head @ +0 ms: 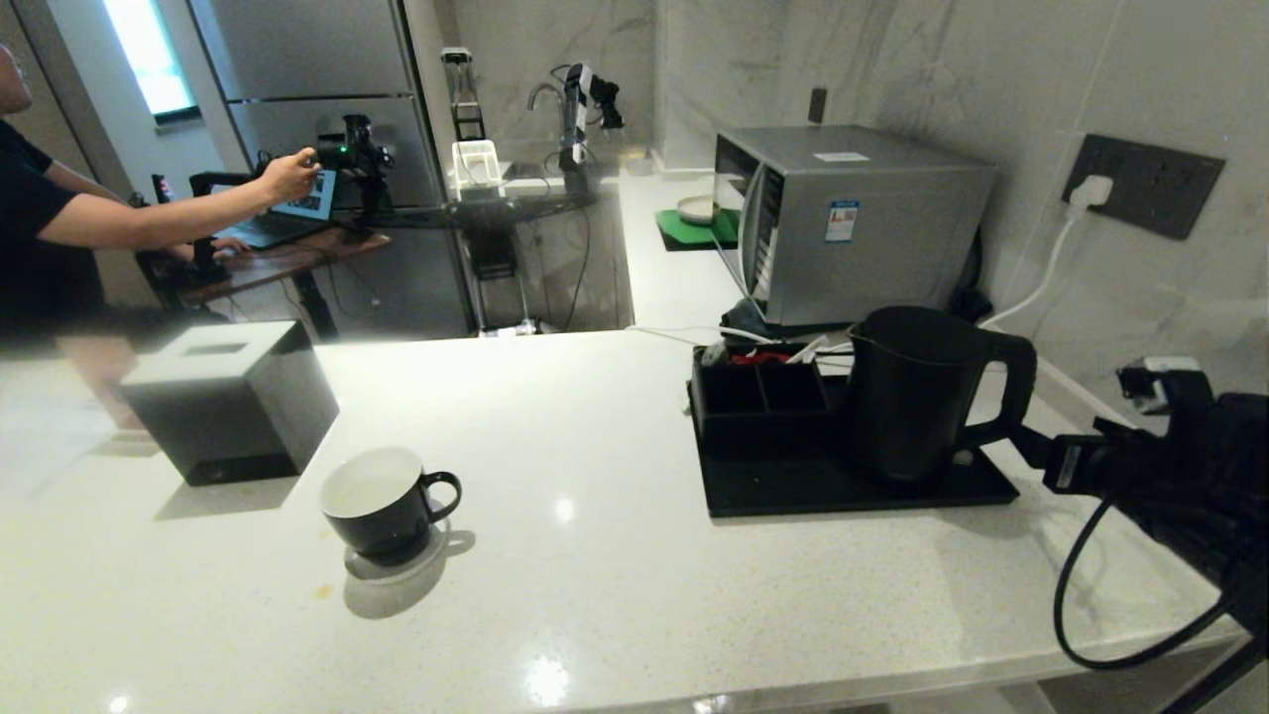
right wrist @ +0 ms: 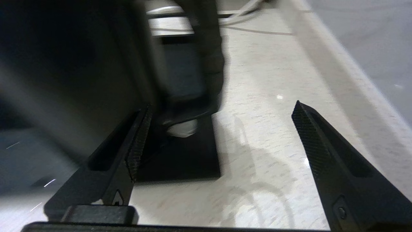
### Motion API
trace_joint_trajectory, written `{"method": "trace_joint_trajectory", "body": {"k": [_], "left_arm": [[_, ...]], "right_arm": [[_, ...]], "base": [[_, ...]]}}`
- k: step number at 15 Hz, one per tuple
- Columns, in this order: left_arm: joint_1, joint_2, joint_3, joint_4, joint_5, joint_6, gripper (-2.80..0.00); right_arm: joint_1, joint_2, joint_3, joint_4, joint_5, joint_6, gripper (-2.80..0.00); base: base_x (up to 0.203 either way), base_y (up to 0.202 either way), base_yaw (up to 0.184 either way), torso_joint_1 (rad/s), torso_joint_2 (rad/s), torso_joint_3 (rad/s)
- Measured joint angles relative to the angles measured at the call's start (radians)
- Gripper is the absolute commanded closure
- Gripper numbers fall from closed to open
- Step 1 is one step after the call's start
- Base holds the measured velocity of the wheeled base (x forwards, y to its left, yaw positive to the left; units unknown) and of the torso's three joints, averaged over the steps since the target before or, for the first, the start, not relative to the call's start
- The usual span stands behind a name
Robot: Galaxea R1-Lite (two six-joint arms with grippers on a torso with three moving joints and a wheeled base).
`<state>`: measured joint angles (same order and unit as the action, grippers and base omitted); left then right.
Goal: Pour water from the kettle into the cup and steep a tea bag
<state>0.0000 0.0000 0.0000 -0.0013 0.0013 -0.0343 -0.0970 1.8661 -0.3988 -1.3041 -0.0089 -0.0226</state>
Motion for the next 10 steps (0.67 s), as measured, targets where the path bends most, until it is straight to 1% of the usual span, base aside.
{"method": "trace_joint_trajectory", "body": {"k": [8, 10], "left_arm": [[0.0, 0.0, 0.0, 0.0, 0.0, 0.0, 0.0], [0.0, 0.0, 0.0, 0.0, 0.0, -0.001, 0.0]], "right_arm": [[-0.001, 0.116, -0.16, 0.003, -0.012, 0.003, -2.8], [0.0, 0.135, -0.194, 0.012, -0.043, 0.007, -2.8]], "base": [[0.0, 0.0, 0.0, 0.0, 0.0, 0.0], [0.0, 0.0, 0.0, 0.0, 0.0, 0.0]]}}
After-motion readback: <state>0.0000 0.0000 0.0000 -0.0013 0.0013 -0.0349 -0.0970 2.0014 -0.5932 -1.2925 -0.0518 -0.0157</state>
